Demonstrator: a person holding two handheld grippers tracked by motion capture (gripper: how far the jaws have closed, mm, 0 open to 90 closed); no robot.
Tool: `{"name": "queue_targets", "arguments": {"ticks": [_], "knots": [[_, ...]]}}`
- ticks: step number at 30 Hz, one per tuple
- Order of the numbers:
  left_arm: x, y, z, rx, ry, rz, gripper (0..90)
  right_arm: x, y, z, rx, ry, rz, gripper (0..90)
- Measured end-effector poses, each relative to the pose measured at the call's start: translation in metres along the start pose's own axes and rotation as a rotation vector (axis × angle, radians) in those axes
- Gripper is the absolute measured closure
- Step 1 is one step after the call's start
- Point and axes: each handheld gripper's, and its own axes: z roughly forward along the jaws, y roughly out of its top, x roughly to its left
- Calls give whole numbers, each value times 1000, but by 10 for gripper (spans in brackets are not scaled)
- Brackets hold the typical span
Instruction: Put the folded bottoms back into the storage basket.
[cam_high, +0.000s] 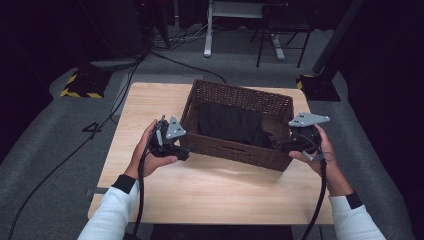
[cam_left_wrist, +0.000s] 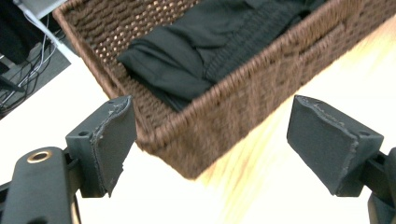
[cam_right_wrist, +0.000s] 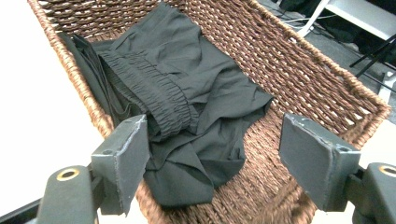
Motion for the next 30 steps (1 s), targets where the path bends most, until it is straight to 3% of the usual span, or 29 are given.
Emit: {"name": "queue_targets", "arguments": {"ticks": [13, 24, 30], "knots": [[-6, -48, -20, 40, 42, -10, 164, 1, -30, -28, -16, -7, 12, 256], [-18, -89, -12, 137, 49, 0, 165, 8, -74, -38, 32, -47, 3, 253], [-20, -106, -12, 148, 50, -15, 165, 11, -94, -35, 64, -54, 13, 253]]}}
